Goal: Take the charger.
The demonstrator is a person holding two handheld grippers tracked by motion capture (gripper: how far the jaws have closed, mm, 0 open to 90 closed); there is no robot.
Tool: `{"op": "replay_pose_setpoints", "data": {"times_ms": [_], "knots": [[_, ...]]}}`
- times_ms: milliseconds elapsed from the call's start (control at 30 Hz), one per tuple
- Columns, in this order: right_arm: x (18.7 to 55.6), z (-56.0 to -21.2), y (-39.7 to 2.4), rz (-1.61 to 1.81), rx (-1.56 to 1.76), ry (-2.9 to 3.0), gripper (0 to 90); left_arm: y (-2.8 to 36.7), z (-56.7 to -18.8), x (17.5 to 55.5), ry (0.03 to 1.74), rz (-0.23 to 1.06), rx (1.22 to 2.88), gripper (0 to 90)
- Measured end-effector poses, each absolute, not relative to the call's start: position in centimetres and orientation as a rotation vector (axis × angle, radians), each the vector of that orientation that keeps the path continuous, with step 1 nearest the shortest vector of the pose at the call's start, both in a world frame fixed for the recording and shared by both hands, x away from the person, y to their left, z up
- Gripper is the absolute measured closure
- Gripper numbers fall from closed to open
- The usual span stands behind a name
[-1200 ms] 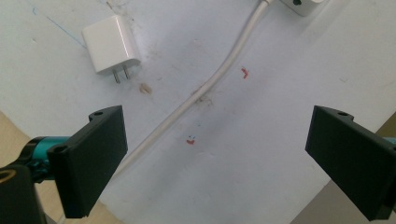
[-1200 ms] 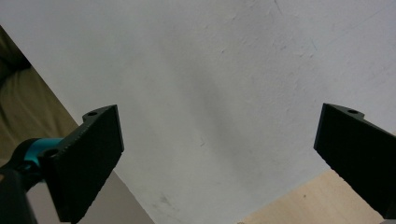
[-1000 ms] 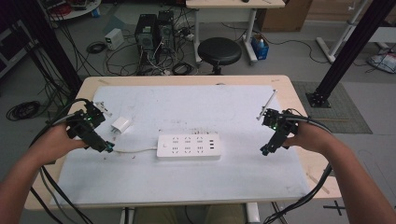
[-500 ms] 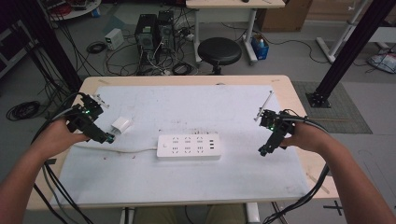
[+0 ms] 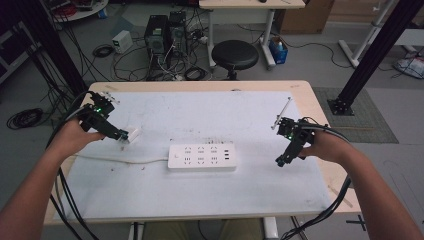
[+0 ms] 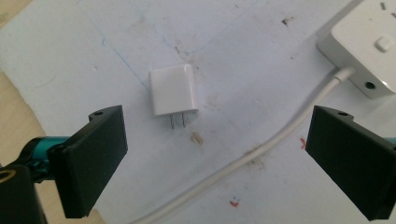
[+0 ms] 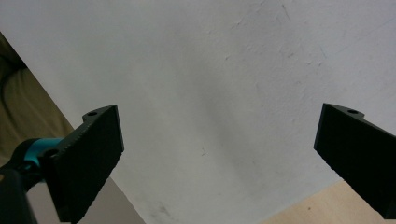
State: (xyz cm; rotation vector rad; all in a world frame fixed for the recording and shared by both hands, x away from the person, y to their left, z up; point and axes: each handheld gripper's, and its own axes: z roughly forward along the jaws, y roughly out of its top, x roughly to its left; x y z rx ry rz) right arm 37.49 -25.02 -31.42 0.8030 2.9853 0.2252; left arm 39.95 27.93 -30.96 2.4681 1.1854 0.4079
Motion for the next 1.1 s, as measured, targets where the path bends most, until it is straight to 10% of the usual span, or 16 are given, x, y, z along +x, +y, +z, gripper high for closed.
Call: {"op": "replay_pose_setpoints", "data": {"times_ms": [1100], "knots": [[37.6, -31.8, -25.0, 0.203, 0.825, 2.997, 0.7, 28.8, -40.8, 46.6, 1.316, 0.261, 2.456, 10.5]]}}
